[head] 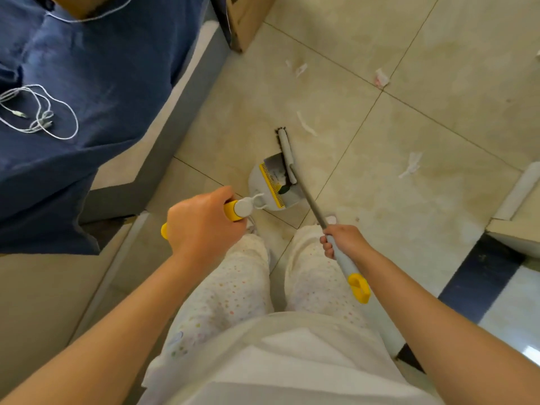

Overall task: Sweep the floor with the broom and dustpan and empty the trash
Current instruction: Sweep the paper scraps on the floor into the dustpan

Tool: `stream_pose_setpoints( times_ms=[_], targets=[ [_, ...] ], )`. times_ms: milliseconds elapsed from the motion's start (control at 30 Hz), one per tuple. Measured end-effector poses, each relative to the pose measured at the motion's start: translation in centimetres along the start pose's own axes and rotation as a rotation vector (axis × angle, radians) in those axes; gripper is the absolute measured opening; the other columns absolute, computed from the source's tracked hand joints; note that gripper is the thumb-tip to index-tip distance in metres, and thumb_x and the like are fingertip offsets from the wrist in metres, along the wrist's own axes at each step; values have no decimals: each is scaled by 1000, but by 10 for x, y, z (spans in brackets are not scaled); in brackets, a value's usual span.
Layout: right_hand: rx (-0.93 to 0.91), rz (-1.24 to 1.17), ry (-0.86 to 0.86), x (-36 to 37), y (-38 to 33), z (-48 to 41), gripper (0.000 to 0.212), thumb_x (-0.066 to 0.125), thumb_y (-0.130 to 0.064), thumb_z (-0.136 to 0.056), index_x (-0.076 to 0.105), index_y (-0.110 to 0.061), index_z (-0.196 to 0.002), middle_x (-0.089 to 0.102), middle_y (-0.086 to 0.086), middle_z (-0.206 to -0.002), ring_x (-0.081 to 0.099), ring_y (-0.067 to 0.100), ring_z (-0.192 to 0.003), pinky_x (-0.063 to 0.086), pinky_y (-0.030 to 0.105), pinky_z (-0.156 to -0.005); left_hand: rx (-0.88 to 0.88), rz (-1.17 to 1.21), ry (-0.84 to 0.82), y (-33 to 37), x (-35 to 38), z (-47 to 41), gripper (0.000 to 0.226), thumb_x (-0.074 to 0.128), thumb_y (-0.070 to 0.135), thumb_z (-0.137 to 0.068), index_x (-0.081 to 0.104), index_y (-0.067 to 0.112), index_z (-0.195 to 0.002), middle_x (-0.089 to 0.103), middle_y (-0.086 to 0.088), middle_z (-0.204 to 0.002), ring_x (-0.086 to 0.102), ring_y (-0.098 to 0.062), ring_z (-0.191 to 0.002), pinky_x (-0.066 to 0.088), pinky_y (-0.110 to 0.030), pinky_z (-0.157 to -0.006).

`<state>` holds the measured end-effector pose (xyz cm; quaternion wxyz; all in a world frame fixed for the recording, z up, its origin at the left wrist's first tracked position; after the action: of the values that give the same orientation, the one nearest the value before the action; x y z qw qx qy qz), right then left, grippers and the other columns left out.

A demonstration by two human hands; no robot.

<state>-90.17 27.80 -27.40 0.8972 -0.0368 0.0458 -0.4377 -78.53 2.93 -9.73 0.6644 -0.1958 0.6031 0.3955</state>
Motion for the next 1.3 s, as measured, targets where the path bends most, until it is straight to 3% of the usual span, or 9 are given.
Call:
stream_pose_setpoints(
  times_ms=[233, 333, 433, 533, 667, 800, 933, 1100, 1300],
  targets=[
    [-32, 9, -2, -20, 7, 26, 10, 47, -3, -88, 53, 0, -81, 49, 10, -62, 39, 13, -37, 33, 19, -34, -43, 9, -49, -11, -3, 3, 36, 71, 53, -68, 47, 28, -58, 48, 10, -48, 49, -15, -44, 32, -16, -45],
    [-92, 62, 40, -35, -3, 28, 14, 49, -3, -88, 55, -2, -76, 50, 11, -63, 39, 14, -37, 35, 19, -36, -59, -9, 32, -14, -13, 1, 47, 60, 68, -71, 43, 26, -55, 44, 9, -46, 45, -16, -41, 29, -15, -44],
    [-150, 143, 75, -49, -15, 30, 20, 49, -3, -90, 54, -4, -71, 50, 11, -64, 41, 15, -43, 37, 19, -38, -70, 1, 86, -14, -19, -2, 48, 58, 67, -73, 51, 23, -58, 49, 5, -48, 45, -17, -42, 26, -16, -43],
    [-199, 213, 95, -60, -27, 29, 18, 49, -3, -92, 52, -3, -74, 50, 12, -65, 44, 17, -47, 39, 21, -39, -77, -14, 96, -5, -17, -5, 52, 55, 68, -76, 51, 19, -58, 53, 2, -49, 46, -19, -41, 33, -18, -41],
    [-276, 380, 142, -72, -59, 26, 13, 47, -2, -92, 52, -2, -80, 52, 12, -64, 53, 21, -49, 42, 21, -39, -106, -18, 118, 15, -17, -10, 48, 66, 61, -77, 46, 22, -59, 44, 7, -50, 42, -17, -41, 20, -12, -44],
    [-299, 432, 162, -79, -92, 19, 9, 47, -3, -92, 51, -1, -85, 52, 13, -63, 54, 18, -45, 42, 17, -35, -183, -40, 155, 18, -21, -24, 48, 63, 62, -79, 54, 18, -63, 52, 1, -53, 44, -20, -46, 22, -16, -46],
    [-317, 428, 167, -74, -126, 15, 6, 46, -2, -92, 51, -2, -88, 50, 12, -64, 52, 19, -50, 41, 15, -34, -226, -61, 157, 18, -26, -48, 48, 58, 66, -80, 51, 20, -66, 54, -1, -59, 48, -23, -53, 28, -24, -50],
    [-317, 355, 176, -55, -163, 6, 5, 45, 0, -92, 49, -2, -91, 47, 13, -64, 48, 19, -49, 39, 14, -34, -195, -67, 184, 18, -37, -79, 49, 61, 63, -79, 45, 19, -62, 46, 1, -57, 43, -21, -54, 14, -21, -48],
    [-319, 299, 160, -32, -192, -5, 7, 43, 2, -93, 49, -1, -92, 45, 12, -64, 39, 18, -48, 38, 14, -34, -101, -52, 146, 15, -32, -115, 50, 63, 62, -76, 47, 18, -59, 44, 3, -52, 44, -22, -48, 15, -19, -46]
  ],
)
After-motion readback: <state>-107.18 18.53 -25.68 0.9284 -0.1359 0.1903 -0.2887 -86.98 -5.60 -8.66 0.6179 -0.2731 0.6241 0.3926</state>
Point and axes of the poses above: each hand's wrist, its own z-axis away from the middle knuckle, its own x-axis out of the palm, y = z × x, the point moved 9 cm from there along -z, towards the middle knuckle
